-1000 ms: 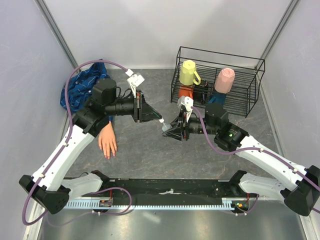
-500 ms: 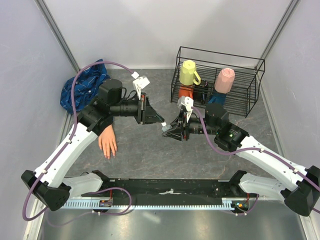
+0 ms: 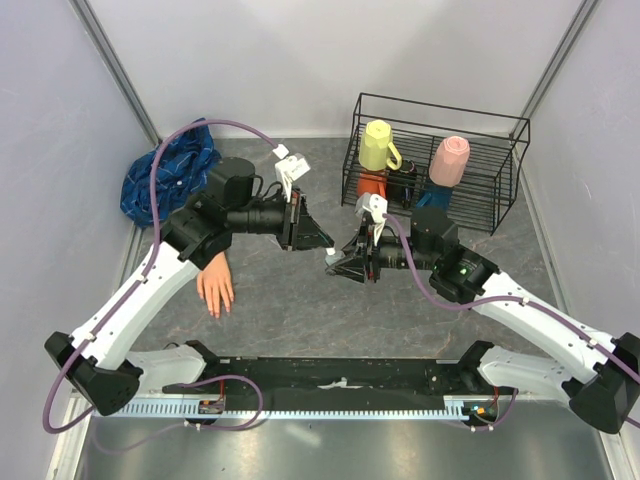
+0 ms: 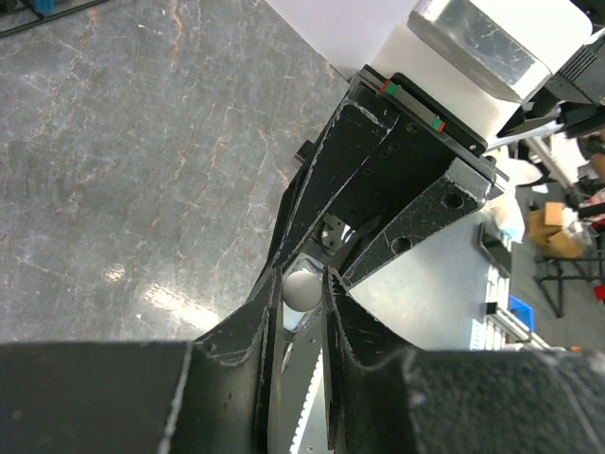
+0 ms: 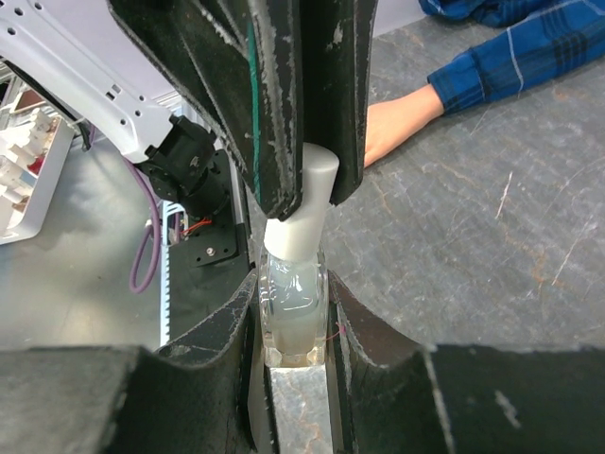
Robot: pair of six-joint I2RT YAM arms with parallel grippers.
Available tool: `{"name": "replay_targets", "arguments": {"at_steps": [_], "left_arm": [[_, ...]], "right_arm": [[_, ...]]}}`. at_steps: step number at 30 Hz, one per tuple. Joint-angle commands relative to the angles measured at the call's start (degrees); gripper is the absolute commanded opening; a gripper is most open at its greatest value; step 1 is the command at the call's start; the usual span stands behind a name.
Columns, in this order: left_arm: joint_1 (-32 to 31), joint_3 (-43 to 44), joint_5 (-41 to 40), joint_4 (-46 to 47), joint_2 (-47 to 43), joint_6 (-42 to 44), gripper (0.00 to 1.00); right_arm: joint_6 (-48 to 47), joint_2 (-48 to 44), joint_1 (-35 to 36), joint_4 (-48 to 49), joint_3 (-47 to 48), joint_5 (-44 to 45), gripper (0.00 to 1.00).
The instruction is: Paint the nails
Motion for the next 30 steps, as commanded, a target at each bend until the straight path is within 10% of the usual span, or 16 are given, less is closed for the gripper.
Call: {"name": "replay_targets", "arguments": {"at_steps": [1, 18, 30], "left_arm": [[-3.6, 1.3, -1.8, -4.6, 1.2, 5.8, 0.02], [-4.7, -8.4, -2.1, 12.8, -5.3, -3.3, 0.02], [-4.8, -3.5, 11.8, 3.4, -0.1, 2.7, 0.02]], "right_arm": [[1.6, -2.3, 0.1, 6.3, 2.8, 0.9, 0.0], [12.2, -9.4, 0.1, 21.2, -2.7, 7.3, 0.0], [7.5, -9.8, 0.1, 17.6, 0.3, 1.2, 0.0]]}}
